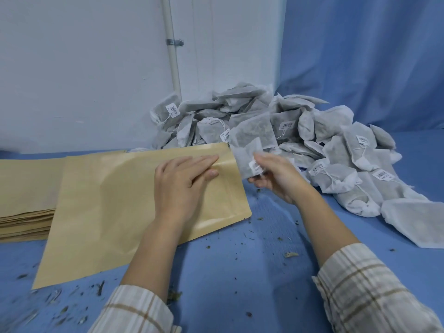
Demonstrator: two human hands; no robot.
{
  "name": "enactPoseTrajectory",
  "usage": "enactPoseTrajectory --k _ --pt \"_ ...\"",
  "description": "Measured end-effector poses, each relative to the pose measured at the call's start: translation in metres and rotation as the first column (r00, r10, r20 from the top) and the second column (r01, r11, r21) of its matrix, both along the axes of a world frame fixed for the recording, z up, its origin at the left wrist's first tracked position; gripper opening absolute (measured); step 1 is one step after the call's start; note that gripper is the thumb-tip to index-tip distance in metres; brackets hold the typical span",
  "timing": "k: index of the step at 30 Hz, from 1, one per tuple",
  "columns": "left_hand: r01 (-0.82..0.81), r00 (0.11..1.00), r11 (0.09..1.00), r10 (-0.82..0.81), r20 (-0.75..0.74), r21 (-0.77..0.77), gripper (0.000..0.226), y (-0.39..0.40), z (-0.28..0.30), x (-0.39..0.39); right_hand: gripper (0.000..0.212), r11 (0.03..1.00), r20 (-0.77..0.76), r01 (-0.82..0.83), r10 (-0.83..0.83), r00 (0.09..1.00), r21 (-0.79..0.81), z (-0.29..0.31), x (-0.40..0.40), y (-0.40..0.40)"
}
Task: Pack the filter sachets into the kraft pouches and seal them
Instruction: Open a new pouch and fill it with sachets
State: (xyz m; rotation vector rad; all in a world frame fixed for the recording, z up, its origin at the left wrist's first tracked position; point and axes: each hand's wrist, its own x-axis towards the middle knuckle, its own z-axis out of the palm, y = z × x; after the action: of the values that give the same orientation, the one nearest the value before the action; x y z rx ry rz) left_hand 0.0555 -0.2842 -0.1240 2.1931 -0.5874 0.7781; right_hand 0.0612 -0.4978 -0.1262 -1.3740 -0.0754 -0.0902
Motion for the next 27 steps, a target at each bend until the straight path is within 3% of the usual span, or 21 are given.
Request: enactPoseTrajectory --k 4,7,12,17,20,25,27 --pt "0.046 0.998 0.996 -0.042 0.048 -0.082 0.025 0.001 0.008 -0.003 0.027 0.96 -0.02 -0.189 0.189 0.982 -0.208 -0.008 0.002 0.017" --pt "0.11 0.992 0.991 -0.104 0.073 -0.071 0.024 -0.002 0.015 -0.009 0.024 0.903 0.013 -0.142 0.162 0.987 -0.406 -0.003 0.001 0.036" --pt "0.143 0.986 0.985 -0.15 0.075 0.092 0.025 -0.003 0.025 -0.022 0.031 0.861 -0.029 -0.203 0.215 0.976 -0.466 0.014 -0.012 0.051" --pt "0.222 0.975 0.975 -0.221 -0.03 0.008 0.026 0.015 0.034 -0.039 0.039 0.699 0.03 -0.145 0.231 0.972 -0.701 0.029 -0.027 0.075" --pt "0.226 0.974 0.974 -0.225 -0.033 0.022 0.026 0.033 0.047 -0.051 0.023 0.636 0.077 -0.112 0.261 0.962 -0.764 0.037 -0.034 0.096" --pt "0.047 0.998 0.922 -0.032 -0.045 0.384 0.048 0.069 0.071 -0.076 0.02 0.577 0.118 -0.14 0.387 0.914 -0.805 0.055 -0.051 0.151" --pt "0.041 0.996 0.927 -0.01 -0.087 0.372 0.052 0.086 0.081 -0.087 0.018 0.579 0.12 -0.149 0.401 0.908 -0.802 0.061 -0.059 0.171"
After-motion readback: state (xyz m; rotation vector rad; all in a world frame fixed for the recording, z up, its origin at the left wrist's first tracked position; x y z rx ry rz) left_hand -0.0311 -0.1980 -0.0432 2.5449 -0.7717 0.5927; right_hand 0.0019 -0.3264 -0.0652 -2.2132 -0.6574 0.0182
